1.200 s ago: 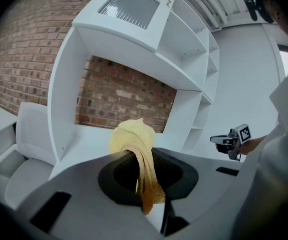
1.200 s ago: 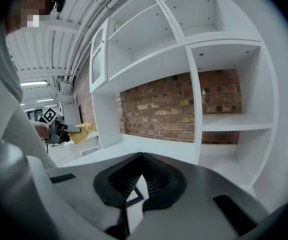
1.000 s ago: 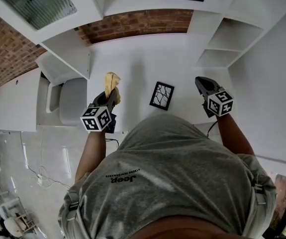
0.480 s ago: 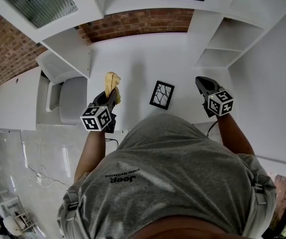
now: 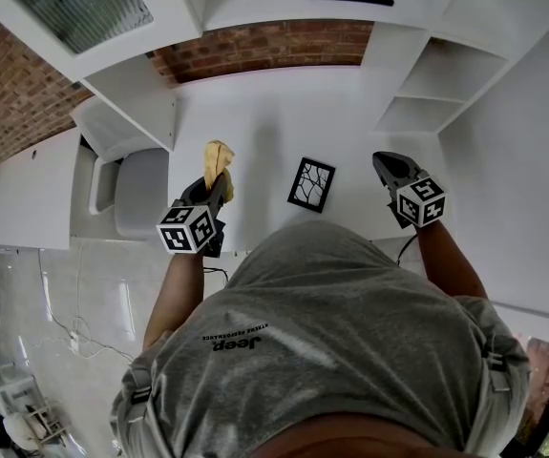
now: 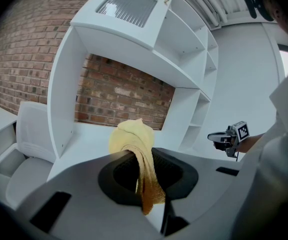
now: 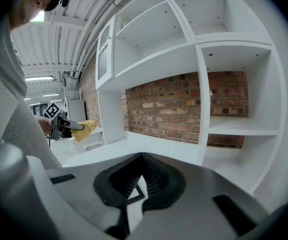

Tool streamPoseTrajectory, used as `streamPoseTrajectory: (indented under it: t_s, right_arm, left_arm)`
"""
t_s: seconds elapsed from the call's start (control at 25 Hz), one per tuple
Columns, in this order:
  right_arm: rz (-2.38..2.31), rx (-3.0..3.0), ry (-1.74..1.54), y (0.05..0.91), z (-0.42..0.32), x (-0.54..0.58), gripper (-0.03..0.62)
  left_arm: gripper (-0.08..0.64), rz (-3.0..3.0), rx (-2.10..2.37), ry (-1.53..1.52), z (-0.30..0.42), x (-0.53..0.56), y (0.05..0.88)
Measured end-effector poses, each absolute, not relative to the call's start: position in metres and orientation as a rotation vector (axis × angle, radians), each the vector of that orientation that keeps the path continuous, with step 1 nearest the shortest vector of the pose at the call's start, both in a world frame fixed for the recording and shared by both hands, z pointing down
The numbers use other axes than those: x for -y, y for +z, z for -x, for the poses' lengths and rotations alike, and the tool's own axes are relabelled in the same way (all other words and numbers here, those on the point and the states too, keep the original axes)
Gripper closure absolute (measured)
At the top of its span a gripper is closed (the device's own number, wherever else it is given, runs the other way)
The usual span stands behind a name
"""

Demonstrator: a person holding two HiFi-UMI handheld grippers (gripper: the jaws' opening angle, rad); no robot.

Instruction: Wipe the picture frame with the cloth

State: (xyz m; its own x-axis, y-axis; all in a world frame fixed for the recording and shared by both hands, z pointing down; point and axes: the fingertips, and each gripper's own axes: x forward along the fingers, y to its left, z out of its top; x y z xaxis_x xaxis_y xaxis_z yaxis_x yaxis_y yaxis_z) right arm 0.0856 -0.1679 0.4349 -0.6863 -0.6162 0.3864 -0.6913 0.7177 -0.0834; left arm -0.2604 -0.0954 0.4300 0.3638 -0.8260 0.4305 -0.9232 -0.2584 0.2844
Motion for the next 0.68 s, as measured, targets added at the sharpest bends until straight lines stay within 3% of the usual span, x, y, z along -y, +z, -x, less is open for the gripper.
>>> streamPoseTrajectory:
  t_s: [0.68]
  right_arm:
    - [-0.984, 2.594, 0.286, 0.4355, -0.0803, 0.1668, 0.578]
  left_arm:
    - [0.495, -2.137, 1.521, 0.257, 0.2612, 0.0944, 0.4289]
